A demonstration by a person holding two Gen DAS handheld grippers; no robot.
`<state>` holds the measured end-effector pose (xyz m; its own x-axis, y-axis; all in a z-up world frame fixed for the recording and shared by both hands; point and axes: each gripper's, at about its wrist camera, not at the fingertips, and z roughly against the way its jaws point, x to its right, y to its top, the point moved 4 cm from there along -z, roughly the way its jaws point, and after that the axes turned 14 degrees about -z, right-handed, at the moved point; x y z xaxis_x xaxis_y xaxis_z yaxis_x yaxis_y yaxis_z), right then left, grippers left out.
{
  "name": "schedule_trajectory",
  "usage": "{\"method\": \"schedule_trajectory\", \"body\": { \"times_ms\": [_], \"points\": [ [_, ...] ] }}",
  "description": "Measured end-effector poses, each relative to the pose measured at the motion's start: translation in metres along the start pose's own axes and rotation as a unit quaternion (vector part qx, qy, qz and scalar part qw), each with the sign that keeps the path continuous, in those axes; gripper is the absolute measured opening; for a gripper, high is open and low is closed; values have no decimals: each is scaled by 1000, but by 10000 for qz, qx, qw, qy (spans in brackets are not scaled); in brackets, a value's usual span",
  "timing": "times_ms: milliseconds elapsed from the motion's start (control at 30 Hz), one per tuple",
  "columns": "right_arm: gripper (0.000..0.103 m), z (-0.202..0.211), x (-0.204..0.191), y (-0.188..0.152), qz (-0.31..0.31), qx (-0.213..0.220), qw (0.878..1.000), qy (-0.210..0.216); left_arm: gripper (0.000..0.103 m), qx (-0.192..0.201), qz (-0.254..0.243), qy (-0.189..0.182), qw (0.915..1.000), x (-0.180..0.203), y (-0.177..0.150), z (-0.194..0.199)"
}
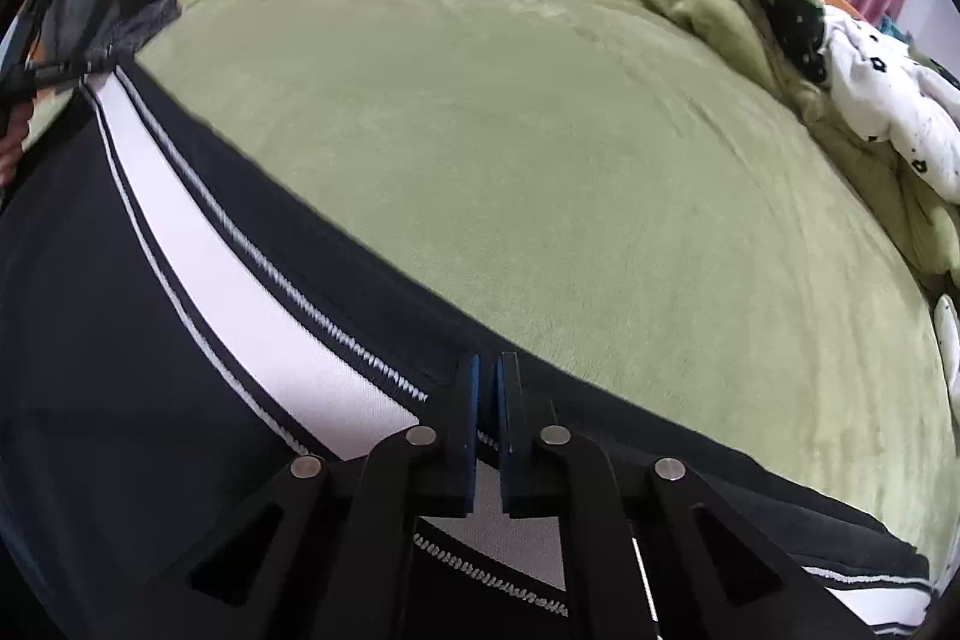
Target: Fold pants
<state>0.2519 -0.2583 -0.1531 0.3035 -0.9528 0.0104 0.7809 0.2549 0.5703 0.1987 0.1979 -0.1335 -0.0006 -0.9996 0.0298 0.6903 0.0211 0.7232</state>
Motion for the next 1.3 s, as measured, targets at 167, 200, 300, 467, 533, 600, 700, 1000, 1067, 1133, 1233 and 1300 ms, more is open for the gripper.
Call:
{"method": "schedule_trajectory", "body": {
  "times_ms": [167,200,300,467,533,600,700,1000,1067,1133,1233,1300],
  "points": [
    [4,10,7,15,-363,418,9985,-2,18,-222,-50,210,9995,3,-3,-13],
    [4,-1,5,12,-369,326,9987,-97,18,-284,-50,245,9993,4,-4,-17],
    [9,-21,-3,3,-330,330,9979,-442,18,-330,-122,367,9987,7,-5,-20],
    [38,6,13,8,-449,392,9971,-466,38,-411,9,474,9980,3,-6,-17],
    [45,27,40,9,-591,669,9936,-696,44,-451,99,566,9973,0,-8,-13],
    [47,49,73,4,-984,904,9877,-808,44,-412,123,613,9972,2,-9,-6],
    [48,58,126,-17,-1744,878,9767,-891,44,-271,156,502,9983,12,-9,10],
    [48,25,149,-39,-2081,402,9544,-2102,50,-107,-12,-305,9995,91,-18,50],
    [48,43,139,-38,-2009,551,9581,-1968,50,-135,-215,-509,9984,115,-30,59],
    [50,59,129,-39,-1845,642,9624,-1885,50,-104,-228,-790,9966,141,-49,71],
    [63,91,115,-49,-1889,939,9632,-1663,52,-372,-394,-1454,9879,186,-79,72],
    [66,105,104,-57,-2034,924,9647,-1396,52,-667,-599,-1677,9818,213,-102,67]
  ]
}}
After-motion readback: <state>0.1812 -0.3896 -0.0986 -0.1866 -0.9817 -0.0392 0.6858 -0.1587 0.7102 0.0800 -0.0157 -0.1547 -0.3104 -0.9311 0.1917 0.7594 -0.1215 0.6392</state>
